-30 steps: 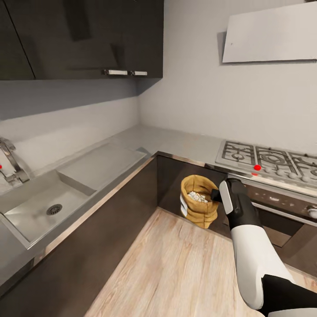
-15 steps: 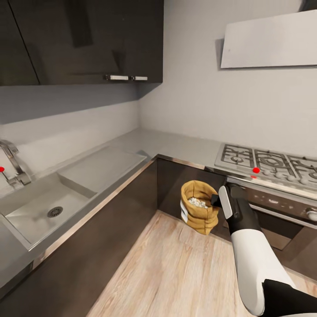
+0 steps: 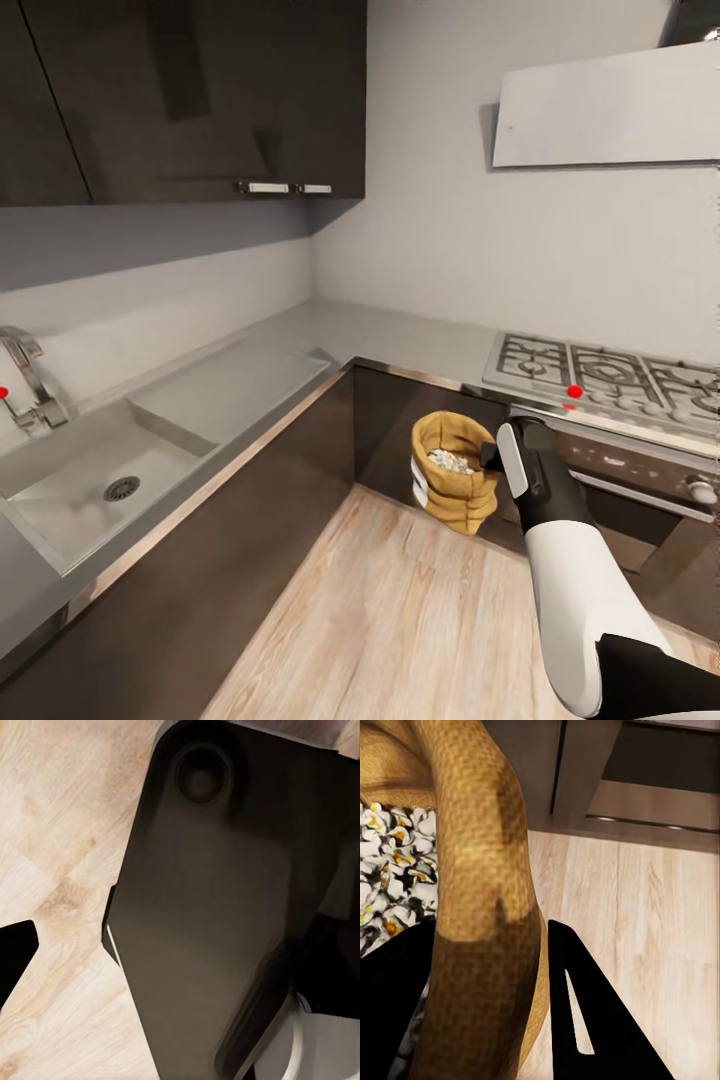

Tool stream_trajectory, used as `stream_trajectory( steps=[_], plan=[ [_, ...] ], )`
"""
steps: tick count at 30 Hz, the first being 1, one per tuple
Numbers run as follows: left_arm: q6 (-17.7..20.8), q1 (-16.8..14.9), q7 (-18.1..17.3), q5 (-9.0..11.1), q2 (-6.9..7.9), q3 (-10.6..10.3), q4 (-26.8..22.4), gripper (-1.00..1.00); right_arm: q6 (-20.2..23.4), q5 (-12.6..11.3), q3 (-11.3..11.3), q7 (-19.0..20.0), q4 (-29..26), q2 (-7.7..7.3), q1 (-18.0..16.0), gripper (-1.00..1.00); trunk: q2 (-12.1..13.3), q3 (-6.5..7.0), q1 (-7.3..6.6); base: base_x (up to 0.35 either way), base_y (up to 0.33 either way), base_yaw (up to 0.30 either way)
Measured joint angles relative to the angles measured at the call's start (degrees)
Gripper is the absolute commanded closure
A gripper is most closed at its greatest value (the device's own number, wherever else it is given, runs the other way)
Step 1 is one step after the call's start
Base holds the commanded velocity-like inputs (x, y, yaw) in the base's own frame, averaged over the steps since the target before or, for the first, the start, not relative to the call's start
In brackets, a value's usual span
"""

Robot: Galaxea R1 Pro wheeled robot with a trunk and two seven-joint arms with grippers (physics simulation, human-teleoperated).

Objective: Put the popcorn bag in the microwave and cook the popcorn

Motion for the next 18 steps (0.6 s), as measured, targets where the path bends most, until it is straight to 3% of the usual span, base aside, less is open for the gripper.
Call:
stream_trajectory(
  steps=[2,6,18],
  plan=[
    [0.0,0.0,0.0,0.0,0.0,0.0,0.0,-1.0,0.0,-0.1,0.1,0.0,0.0,-0.29,0.0,1.0,0.0,0.18,0.0,0.0,0.0,-0.09],
    [0.0,0.0,0.0,0.0,0.0,0.0,0.0,-1.0,0.0,-0.7,0.3,0.1,0.2,-2.55,0.0,1.0,0.0,0.48,0.0,0.0,0.0,-0.081],
    [0.0,0.0,0.0,0.0,0.0,0.0,0.0,-1.0,0.0,-0.9,0.4,0.2,0.1,-2.85,0.0,1.0,0.0,1.36,0.0,0.0,0.0,-0.08]
  ],
)
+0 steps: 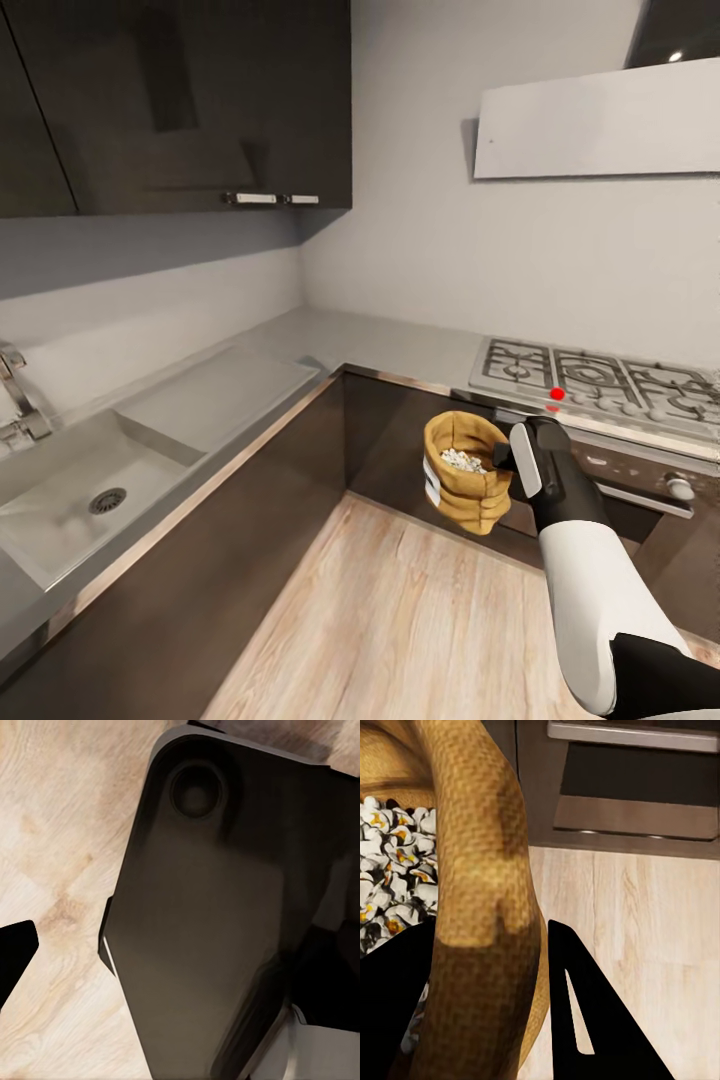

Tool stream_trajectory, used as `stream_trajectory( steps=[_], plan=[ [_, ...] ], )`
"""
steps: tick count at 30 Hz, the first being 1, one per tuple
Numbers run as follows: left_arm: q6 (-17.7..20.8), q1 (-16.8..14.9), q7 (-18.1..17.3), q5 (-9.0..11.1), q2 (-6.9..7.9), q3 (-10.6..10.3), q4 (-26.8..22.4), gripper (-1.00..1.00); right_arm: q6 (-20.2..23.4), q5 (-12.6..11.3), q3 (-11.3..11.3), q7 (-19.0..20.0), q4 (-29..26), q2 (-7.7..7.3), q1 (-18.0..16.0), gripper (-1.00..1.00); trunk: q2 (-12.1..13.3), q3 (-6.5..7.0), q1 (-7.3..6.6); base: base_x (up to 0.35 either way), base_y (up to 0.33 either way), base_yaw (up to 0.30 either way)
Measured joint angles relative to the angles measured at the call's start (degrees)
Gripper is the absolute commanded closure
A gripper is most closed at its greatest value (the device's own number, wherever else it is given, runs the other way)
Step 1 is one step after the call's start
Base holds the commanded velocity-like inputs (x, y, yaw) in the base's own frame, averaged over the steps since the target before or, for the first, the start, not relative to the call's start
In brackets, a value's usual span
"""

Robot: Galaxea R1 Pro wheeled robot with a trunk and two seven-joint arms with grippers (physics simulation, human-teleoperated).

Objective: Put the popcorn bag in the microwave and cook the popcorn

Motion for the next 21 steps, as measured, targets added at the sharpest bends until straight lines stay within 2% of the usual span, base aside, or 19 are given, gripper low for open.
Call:
stream_trajectory(
  steps=[8,21],
  plan=[
    [0.0,0.0,0.0,0.0,0.0,0.0,0.0,-1.0,0.0,0.1,-0.1,0.0,0.0,0.07,0.0,1.0,0.0,0.61,0.0,0.0,0.0,-0.074],
    [0.0,0.0,0.0,0.0,0.0,0.0,0.0,-1.0,0.0,0.2,-0.1,-0.1,-1.0,0.08,0.0,1.0,0.0,0.68,0.0,0.0,0.0,-0.004]
  ],
)
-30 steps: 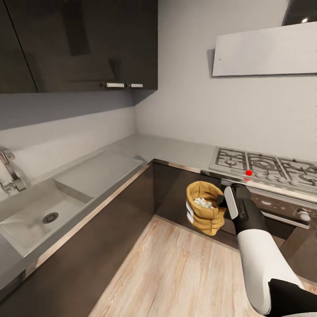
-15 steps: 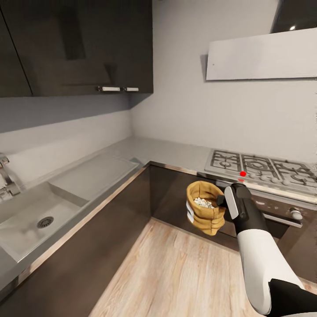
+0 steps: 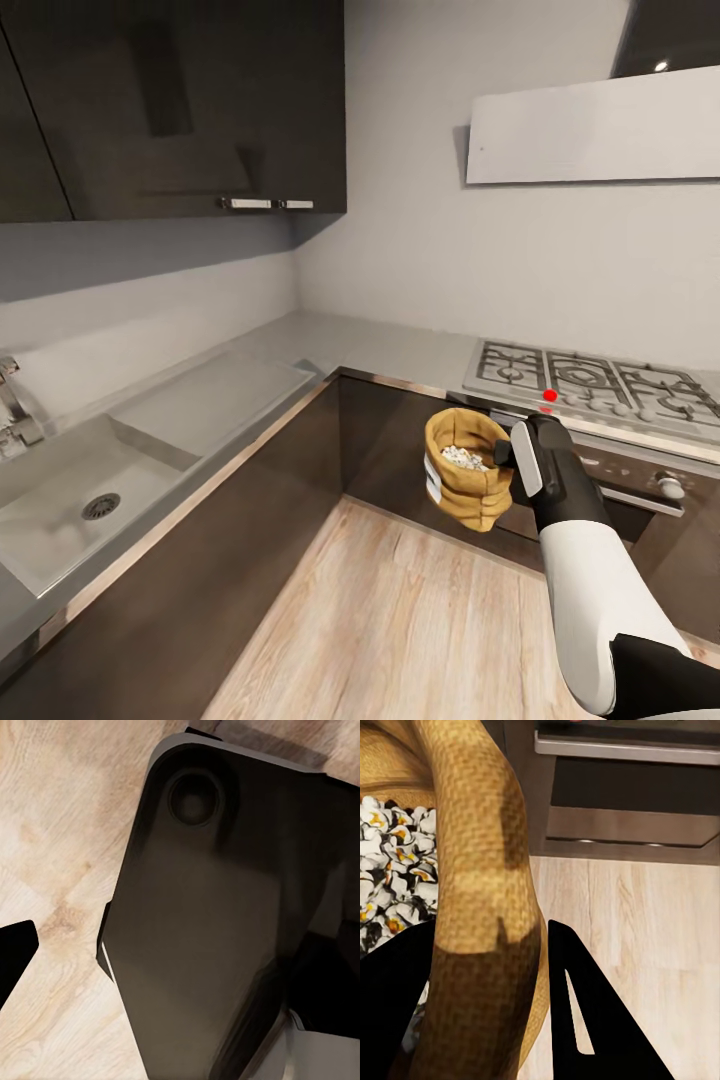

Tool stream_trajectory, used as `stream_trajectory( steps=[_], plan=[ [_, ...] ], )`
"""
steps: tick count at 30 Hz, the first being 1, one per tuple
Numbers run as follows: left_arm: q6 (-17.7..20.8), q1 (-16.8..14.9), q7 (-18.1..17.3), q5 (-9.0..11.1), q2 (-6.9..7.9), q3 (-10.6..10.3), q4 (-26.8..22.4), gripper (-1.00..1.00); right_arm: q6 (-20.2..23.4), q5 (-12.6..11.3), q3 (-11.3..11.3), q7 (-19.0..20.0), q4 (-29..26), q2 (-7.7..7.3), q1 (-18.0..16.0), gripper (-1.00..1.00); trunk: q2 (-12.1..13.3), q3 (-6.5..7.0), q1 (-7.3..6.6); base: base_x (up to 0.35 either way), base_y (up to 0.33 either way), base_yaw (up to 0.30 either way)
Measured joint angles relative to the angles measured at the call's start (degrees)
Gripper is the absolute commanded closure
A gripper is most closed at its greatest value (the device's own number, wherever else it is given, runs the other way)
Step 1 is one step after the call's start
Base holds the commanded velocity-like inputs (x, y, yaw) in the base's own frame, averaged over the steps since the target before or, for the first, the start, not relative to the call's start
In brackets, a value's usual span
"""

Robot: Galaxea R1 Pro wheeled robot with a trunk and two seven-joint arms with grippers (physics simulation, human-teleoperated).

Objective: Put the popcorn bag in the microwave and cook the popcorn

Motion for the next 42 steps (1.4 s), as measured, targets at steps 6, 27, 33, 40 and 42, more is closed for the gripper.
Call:
stream_trajectory(
  steps=[6,27,33,40,42],
  plan=[
    [0.0,0.0,0.0,0.0,0.0,0.0,0.0,-1.0,0.0,0.6,0.0,-0.1,0.8,0.12,0.0,1.0,0.0,0.0,0.0,0.0,0.0,-0.046],
    [0.0,0.0,0.0,0.0,0.0,0.0,0.0,-1.0,0.0,0.3,-0.4,0.1,0.5,-0.64,0.0,1.0,0.0,0.0,0.0,0.0,0.0,-0.285],
    [0.0,0.0,0.0,0.0,0.0,0.0,0.0,-1.0,0.0,-4.0,-4.7,0.5,0.1,-2.61,0.0,1.0,0.0,0.0,0.0,0.0,0.0,-0.295],
    [0.0,0.0,0.0,0.0,0.0,0.0,0.0,-1.0,0.0,-4.3,-5.8,0.5,0.0,-6.18,0.0,1.0,0.0,0.0,0.0,0.0,0.0,-0.295],
    [0.0,0.0,0.0,0.0,0.0,0.0,0.0,-1.0,0.0,-4.3,-5.8,0.4,0.0,-6.72,0.0,1.0,0.0,0.0,0.0,0.0,0.0,-0.295]
  ],
)
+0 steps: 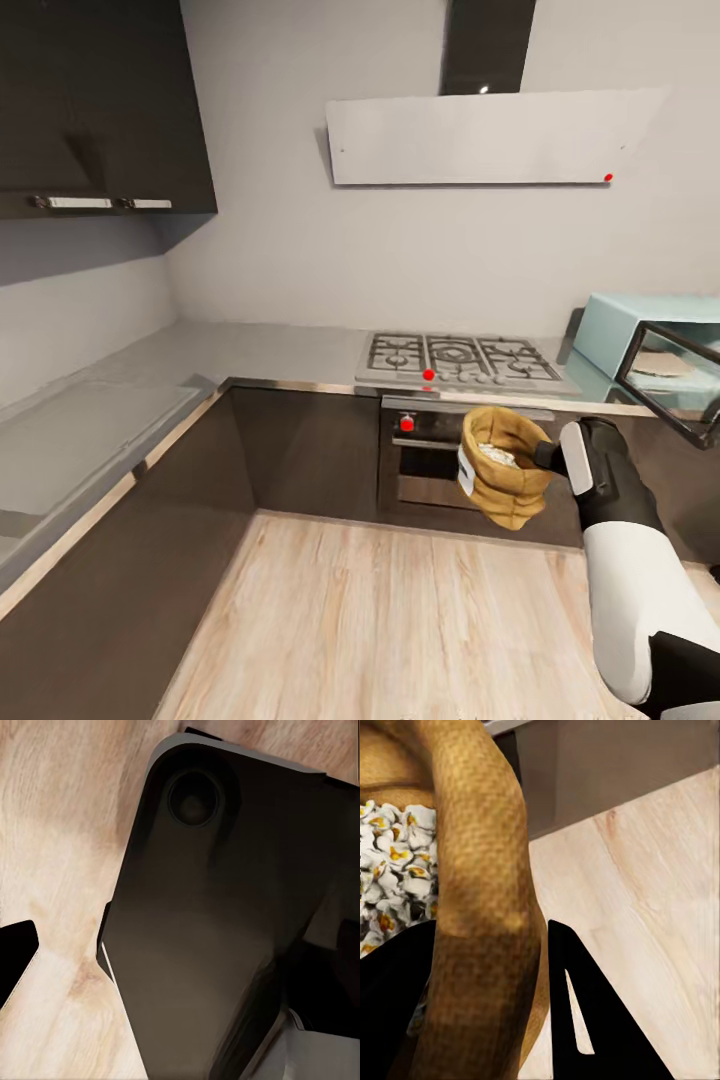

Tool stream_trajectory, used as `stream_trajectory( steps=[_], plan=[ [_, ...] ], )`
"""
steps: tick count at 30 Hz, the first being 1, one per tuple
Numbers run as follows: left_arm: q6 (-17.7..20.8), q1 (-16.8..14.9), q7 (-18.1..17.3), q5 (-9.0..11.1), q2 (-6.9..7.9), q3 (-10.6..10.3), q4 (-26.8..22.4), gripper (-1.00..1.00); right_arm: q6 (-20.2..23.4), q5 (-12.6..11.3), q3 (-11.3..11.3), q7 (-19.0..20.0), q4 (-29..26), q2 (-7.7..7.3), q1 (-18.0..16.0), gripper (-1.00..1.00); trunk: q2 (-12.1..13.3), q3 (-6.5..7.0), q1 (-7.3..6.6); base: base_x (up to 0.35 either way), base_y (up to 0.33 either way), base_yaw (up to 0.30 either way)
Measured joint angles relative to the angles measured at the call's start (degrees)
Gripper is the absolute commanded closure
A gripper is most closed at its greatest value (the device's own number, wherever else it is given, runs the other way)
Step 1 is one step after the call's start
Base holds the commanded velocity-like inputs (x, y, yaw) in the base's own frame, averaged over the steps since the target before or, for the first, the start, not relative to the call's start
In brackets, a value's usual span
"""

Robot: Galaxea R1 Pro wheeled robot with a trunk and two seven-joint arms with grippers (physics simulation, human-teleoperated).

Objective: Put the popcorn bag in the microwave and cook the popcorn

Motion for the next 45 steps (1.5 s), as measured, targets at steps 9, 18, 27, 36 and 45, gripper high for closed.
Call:
stream_trajectory(
  steps=[9,18,27,36,45],
  plan=[
    [0.0,0.0,0.0,0.0,0.0,0.0,0.0,-1.0,0.0,0.3,0.0,-0.2,-0.1,-0.44,0.0,1.0,0.0,0.0,0.0,0.0,0.0,-0.295],
    [0.0,0.0,0.0,-0.1,0.0,-0.1,0.1,-1.0,0.0,0.4,0.0,-0.2,-0.1,-2.39,0.0,1.0,0.0,0.0,0.0,0.0,0.0,-0.295],
    [0.0,0.0,0.1,-0.1,-0.11,0.0,0.1,-1.0,0.0,0.4,0.0,-0.2,0.0,-2.46,0.0,1.0,0.0,0.0,0.0,0.0,0.0,-0.295],
    [0.0,0.0,0.4,-0.1,-0.18,0.0,0.1,-1.0,0.0,0.5,0.0,-0.2,-0.1,-2.8,0.0,1.0,0.0,0.0,0.0,0.0,0.0,-0.295],
    [0.0,0.0,0.4,-0.1,-0.1,-0.1,0.1,-1.0,0.0,-0.3,0.0,0.1,-0.1,-4.79,0.0,1.0,0.0,0.0,0.0,0.0,0.0,-0.295]
  ],
)
